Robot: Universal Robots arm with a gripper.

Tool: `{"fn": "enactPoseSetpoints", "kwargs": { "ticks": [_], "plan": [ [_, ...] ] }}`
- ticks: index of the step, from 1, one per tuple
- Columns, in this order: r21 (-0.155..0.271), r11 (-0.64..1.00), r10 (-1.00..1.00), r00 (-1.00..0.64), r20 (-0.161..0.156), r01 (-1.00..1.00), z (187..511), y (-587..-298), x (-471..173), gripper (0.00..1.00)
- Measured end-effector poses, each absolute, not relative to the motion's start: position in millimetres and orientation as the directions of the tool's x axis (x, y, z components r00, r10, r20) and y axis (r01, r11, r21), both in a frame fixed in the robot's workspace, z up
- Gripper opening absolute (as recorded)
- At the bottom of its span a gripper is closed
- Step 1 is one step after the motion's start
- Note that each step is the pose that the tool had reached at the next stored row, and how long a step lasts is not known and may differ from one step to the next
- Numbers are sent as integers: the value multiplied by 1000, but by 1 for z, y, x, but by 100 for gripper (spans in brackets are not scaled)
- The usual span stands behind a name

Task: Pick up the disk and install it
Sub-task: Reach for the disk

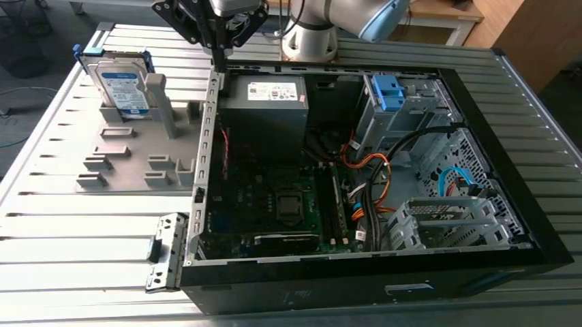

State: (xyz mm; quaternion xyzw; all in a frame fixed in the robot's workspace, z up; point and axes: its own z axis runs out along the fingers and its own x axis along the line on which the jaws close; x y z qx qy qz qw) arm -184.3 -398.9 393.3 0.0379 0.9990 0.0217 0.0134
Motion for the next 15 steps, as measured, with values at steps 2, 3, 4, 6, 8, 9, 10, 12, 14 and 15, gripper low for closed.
{"fn": "enactPoseSetpoints", "kwargs": {
  "ticks": [2,3,4,6,8,9,10,12,14,15],
  "plan": [
    [44,996,76,-997,-25,75,393,-399,-186,11],
    [44,996,76,-997,-25,75,393,-399,-187,11],
    [44,996,76,-997,-25,75,393,-399,-188,11],
    [44,996,76,-997,-25,75,393,-399,-190,11],
    [44,996,76,-997,-25,75,393,-399,-191,11],
    [44,996,76,-997,-25,75,393,-399,-192,11],
    [44,996,76,-997,-25,75,393,-399,-193,11],
    [44,996,76,-997,-25,75,393,-399,-194,11],
    [44,996,76,-997,-25,75,393,-399,-195,11],
    [44,996,76,-997,-25,75,393,-399,-196,11]
  ]
}}
